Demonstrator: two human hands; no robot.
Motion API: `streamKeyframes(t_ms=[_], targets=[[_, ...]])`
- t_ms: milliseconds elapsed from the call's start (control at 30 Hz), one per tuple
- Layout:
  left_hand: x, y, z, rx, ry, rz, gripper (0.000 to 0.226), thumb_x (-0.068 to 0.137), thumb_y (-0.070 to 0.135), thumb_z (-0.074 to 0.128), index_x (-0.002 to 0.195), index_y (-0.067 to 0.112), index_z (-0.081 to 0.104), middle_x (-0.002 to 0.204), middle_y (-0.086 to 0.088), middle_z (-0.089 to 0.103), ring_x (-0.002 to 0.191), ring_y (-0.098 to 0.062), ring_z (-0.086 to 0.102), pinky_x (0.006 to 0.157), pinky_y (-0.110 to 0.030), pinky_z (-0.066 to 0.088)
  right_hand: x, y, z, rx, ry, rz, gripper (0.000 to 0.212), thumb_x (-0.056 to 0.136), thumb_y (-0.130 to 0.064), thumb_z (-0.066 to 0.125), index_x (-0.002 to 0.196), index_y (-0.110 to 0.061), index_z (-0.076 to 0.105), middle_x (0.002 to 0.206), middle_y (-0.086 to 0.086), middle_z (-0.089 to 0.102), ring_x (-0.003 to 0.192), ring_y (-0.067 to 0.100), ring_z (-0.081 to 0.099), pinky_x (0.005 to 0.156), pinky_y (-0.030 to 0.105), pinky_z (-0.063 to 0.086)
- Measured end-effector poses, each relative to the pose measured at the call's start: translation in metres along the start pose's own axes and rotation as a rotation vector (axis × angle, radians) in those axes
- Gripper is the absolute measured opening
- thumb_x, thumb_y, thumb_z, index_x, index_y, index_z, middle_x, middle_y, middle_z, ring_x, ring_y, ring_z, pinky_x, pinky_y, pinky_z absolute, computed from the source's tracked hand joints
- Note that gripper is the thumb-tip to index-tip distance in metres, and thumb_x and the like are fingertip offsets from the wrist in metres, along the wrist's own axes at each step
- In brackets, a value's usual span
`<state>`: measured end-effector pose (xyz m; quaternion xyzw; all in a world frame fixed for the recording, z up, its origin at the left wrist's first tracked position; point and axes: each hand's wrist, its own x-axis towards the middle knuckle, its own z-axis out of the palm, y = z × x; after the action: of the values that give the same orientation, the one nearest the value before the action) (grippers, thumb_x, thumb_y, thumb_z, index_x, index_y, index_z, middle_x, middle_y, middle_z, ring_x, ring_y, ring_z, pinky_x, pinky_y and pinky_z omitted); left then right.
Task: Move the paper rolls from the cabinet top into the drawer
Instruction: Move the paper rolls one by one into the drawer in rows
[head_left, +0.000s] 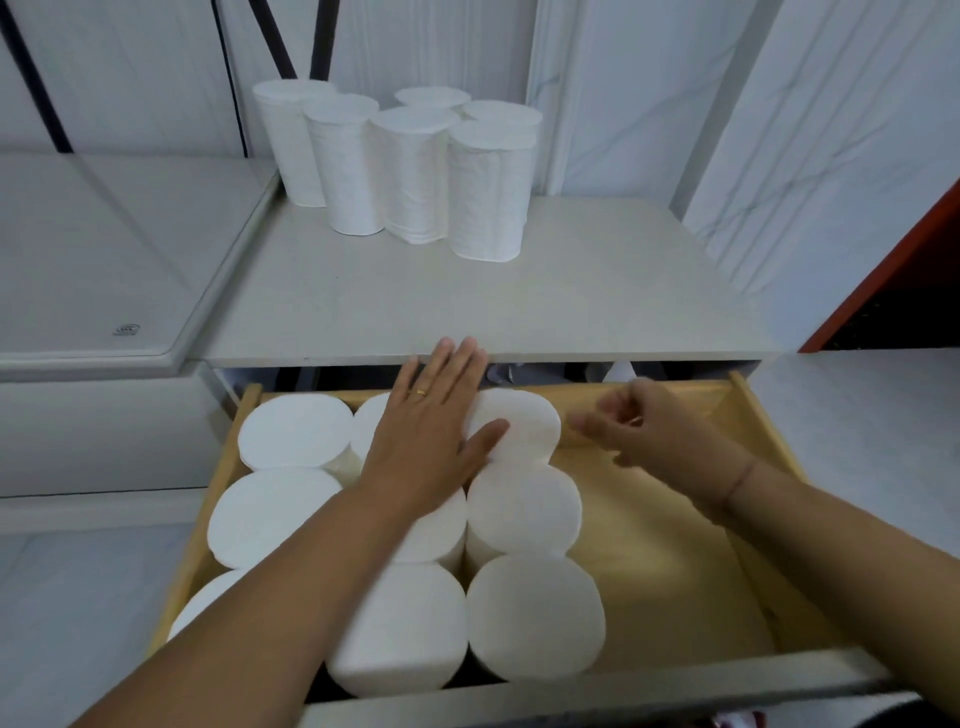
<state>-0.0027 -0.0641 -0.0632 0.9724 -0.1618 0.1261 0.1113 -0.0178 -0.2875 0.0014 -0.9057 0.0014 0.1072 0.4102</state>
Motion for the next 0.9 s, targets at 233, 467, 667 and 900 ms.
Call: streamKeyframes(t_ms=[233,467,667,900], targets=[[0.006,-0.032,-0.006,0.011,0.052,-0.173,0.069,0.093,0.059,0.013,0.151,0.022,0.006,0.159,0.005,0.000,0.141,-0.008,-0.017,0.113,-0.030,-0.017,0.110,-0.060,0.005,0.229,0.181,-0.208,0.065,0.077,-0.041,0.074,0.127,-0.012,0.045,0.120,0.004,0.053,0.110,0.016,0.055,0.091,0.022,0.042],[0.008,-0.031,-0.004,0.037,0.062,-0.172,0.075,0.088,0.061,0.005,0.150,0.021,0.016,0.158,0.001,0.012,0.146,-0.019,0.002,0.115,-0.036,-0.012,0.206,-0.091,0.008,0.339,0.240,-0.198,0.094,0.074,-0.033,0.079,0.145,-0.007,0.024,0.149,0.012,0.035,0.136,0.023,0.036,0.113,0.034,0.032],[0.009,-0.032,-0.002,0.046,0.056,-0.170,0.074,0.088,0.061,0.003,0.150,0.022,0.012,0.159,0.000,0.011,0.145,-0.020,0.001,0.116,-0.039,-0.009,0.248,-0.101,0.009,0.409,0.218,-0.179,0.089,0.065,-0.034,0.085,0.136,-0.011,0.036,0.132,0.004,0.050,0.118,0.021,0.051,0.102,0.035,0.044],[0.009,-0.032,-0.002,0.053,0.049,-0.175,0.074,0.087,0.062,0.001,0.150,0.023,0.008,0.159,0.001,0.007,0.145,-0.019,-0.002,0.116,-0.039,-0.010,0.261,-0.101,0.012,0.442,0.163,-0.211,0.097,0.057,-0.033,0.090,0.136,-0.007,0.040,0.134,0.010,0.053,0.122,0.025,0.053,0.104,0.041,0.045]])
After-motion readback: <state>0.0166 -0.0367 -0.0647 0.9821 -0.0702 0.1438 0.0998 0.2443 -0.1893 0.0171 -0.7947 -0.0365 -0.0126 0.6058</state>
